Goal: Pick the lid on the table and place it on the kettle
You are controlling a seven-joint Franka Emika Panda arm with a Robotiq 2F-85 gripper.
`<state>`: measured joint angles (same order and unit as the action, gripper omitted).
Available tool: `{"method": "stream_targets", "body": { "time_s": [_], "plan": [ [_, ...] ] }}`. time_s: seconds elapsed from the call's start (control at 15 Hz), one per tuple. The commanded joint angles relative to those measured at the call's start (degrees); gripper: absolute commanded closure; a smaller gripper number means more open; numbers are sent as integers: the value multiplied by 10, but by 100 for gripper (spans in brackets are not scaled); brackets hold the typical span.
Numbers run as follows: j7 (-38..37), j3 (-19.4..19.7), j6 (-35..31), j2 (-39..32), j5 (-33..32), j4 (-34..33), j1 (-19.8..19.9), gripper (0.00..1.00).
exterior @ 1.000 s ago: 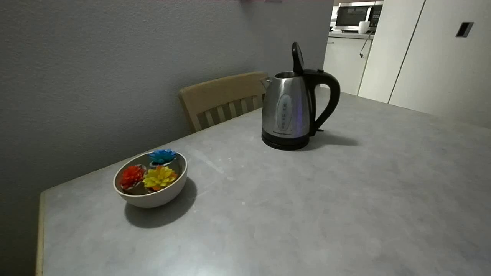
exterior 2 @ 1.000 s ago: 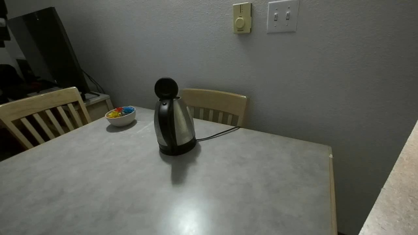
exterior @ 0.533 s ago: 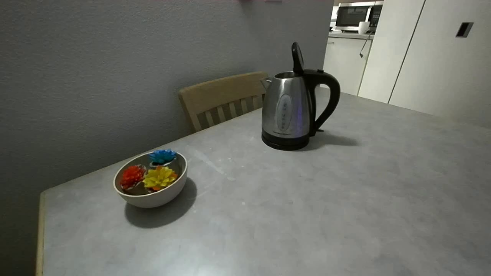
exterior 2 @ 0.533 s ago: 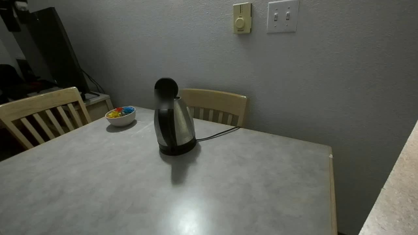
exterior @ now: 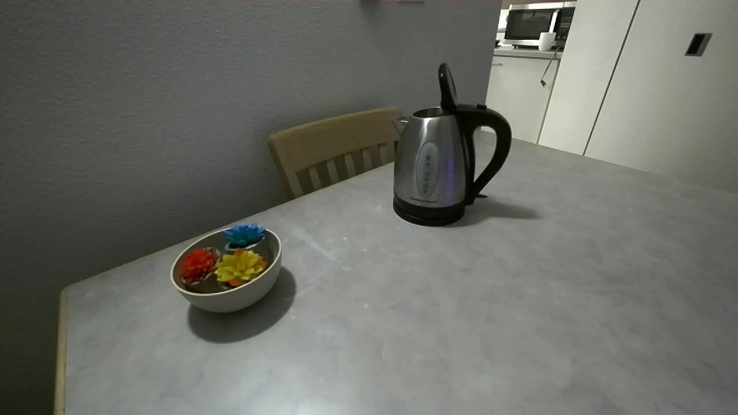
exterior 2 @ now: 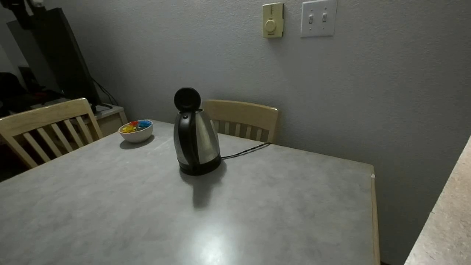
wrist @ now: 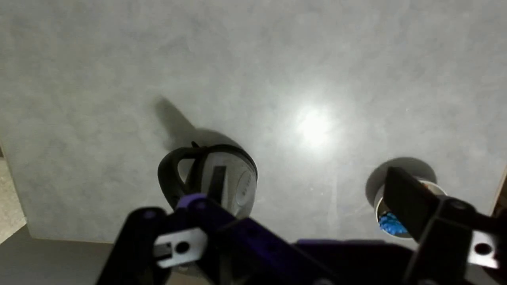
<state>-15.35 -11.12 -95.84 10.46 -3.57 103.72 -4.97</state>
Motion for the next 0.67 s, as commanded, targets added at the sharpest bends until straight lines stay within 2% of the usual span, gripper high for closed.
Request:
{"method": "stream_targets", "body": {
  "time_s": [0.0, 0.27, 0.6],
  "plan": [
    [41, 34, -84, -19, 3, -20, 9, 0],
    [55, 69, -146, -42, 7, -34, 21, 0],
    [43, 99, -142, -78, 15, -49, 37, 0]
  ]
}}
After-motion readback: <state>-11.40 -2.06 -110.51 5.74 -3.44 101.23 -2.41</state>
